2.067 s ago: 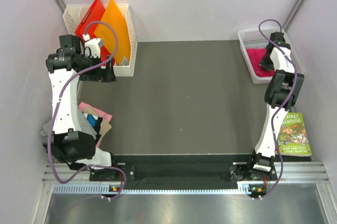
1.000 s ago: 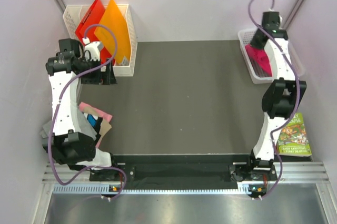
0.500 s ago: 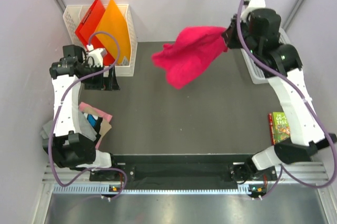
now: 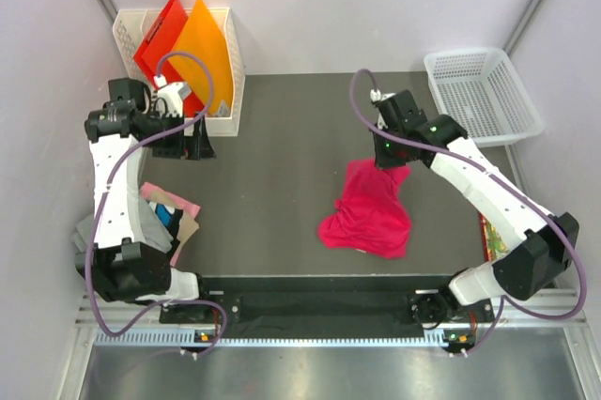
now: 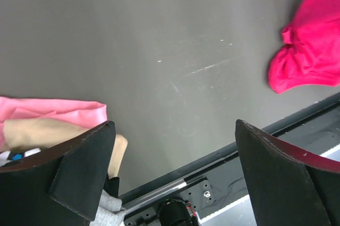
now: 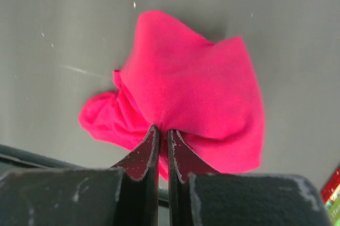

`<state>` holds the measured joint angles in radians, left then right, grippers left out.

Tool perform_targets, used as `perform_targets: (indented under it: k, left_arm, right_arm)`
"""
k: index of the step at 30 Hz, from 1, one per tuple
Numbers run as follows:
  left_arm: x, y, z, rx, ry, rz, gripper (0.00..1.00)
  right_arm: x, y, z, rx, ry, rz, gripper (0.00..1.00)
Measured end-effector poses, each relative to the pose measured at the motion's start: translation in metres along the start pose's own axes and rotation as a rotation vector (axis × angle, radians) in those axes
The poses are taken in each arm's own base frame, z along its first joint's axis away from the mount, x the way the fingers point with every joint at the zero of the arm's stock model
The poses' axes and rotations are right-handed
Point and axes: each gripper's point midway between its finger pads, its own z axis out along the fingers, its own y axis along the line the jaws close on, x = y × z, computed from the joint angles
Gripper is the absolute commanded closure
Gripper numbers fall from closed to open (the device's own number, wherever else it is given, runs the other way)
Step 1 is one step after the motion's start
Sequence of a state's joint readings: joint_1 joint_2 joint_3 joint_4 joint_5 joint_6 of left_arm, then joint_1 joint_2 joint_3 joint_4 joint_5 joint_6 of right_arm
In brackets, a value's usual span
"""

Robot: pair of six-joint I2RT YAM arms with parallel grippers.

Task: Fold and stack the t-shirts
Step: Move the tshirt to the center of the board, then flatten out the tshirt

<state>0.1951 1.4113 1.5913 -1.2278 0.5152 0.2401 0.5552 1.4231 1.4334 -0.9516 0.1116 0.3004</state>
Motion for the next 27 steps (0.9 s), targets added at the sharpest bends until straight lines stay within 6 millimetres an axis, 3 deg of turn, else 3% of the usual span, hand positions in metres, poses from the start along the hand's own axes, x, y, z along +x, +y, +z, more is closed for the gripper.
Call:
perform_targets:
  k: [4, 9, 11, 12, 13, 14, 17, 19, 22, 24, 27]
  left_arm:
    - [0.001, -0.011, -0.002, 0.055, -0.003, 0.018, 0.04]
    - [0.011, -0.038, 0.002, 0.143, 0.043, 0.081, 0.05]
    - [0.015, -0.056, 0.007, 0.176, 0.074, 0.142, 0.04]
    - [0.019, -0.069, 0.012, 0.194, 0.097, 0.191, 0.03]
    - [0.021, -0.079, 0.014, 0.210, 0.112, 0.225, 0.02]
    - [0.026, -0.093, 0.018, 0.225, 0.133, 0.278, 0.02]
    - [0.038, -0.117, 0.025, 0.244, 0.179, 0.378, 0.01]
    - [0.043, -0.126, 0.027, 0.253, 0.197, 0.413, 0.02]
    - [0.049, -0.132, 0.031, 0.255, 0.214, 0.431, 0.02]
    - [0.055, -0.131, 0.037, 0.250, 0.232, 0.430, 0.02]
    - [0.068, -0.125, 0.046, 0.232, 0.273, 0.422, 0.01]
  right_arm:
    - [0.003, -0.003, 0.000, 0.026, 0.007, -0.011, 1.00]
    - [-0.026, -0.021, 0.008, 0.125, -0.046, -0.005, 1.00]
    - [-0.047, -0.034, 0.022, 0.170, -0.073, 0.029, 0.74]
    - [-0.054, -0.042, 0.032, 0.190, -0.073, 0.048, 0.55]
    - [-0.060, -0.050, 0.040, 0.211, -0.068, 0.068, 0.25]
    - [-0.066, -0.061, 0.053, 0.236, -0.059, 0.083, 0.15]
    - [-0.075, -0.078, 0.080, 0.291, -0.025, 0.117, 0.00]
    - [-0.071, -0.082, 0.089, 0.317, -0.001, 0.114, 0.00]
    - [-0.059, -0.084, 0.081, 0.345, 0.028, 0.093, 0.00]
    - [-0.049, -0.083, 0.063, 0.346, 0.024, 0.083, 0.05]
    - [-0.027, -0.071, 0.020, 0.306, -0.003, 0.063, 0.11]
